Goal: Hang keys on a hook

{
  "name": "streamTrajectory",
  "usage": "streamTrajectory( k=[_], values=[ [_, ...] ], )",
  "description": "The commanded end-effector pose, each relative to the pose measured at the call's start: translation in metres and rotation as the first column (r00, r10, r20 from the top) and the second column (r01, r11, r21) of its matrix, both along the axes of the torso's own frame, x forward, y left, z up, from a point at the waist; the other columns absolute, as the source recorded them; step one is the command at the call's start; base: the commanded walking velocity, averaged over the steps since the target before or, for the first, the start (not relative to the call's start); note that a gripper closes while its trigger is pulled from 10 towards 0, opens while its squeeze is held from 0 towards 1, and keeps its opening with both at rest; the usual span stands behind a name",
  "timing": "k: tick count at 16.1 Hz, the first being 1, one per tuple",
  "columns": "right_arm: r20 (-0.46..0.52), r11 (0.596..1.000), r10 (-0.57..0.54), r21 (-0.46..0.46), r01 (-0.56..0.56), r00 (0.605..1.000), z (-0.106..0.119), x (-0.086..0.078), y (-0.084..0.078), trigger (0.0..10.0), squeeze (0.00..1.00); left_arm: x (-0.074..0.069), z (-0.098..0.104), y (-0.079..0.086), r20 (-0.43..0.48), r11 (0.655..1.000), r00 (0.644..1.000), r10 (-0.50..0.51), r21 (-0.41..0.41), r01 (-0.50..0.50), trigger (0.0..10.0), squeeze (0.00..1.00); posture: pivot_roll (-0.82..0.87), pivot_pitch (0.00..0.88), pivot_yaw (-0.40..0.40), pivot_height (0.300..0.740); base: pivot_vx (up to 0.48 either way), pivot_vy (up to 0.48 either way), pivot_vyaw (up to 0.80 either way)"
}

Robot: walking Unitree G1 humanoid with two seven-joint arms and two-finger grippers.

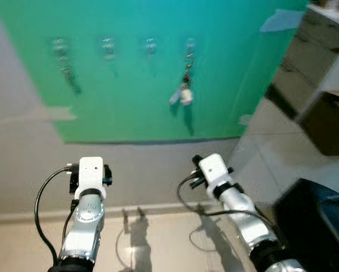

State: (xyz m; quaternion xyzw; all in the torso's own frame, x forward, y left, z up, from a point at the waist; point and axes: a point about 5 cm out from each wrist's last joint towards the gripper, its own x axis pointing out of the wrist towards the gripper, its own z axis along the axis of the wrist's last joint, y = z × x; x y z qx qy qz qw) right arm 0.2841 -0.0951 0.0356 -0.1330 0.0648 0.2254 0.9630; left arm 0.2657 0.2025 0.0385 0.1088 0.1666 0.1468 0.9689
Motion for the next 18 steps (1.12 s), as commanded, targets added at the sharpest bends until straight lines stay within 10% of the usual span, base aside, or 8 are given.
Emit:
streamTrajectory(
  k=[1,12,18],
  values=[
    [0.017,1.000,-0.002,0.011,0.002,1.000,0.0050,0.0034,0.0010,10.0,0.00,-0.0020,-0.0004,0.0029,-0.001,1.000,1.000,0.021,0.013,-0.021,10.0,0.00,-0.07,0.000,-0.008,0.736,0.000,0.000,0.80],
    [-0.024,1.000,-0.018,0.000,0.018,1.000,0.0009,0.0054,-0.0004,10.0,0.00,-0.0028,-0.0007,0.0046,-0.003,0.999,0.999,0.034,0.015,-0.034,10.0,0.00,-0.06,0.000,-0.016,0.736,0.000,0.000,0.80],
    [-0.028,1.000,-0.002,0.024,0.002,1.000,0.0007,0.0038,0.0030,10.0,0.00,-0.0032,0.0004,0.0037,0.003,1.000,1.000,0.021,0.018,-0.021,10.0,0.00,-0.06,0.000,-0.012,0.736,0.284,-0.279,0.00]
  ],
)
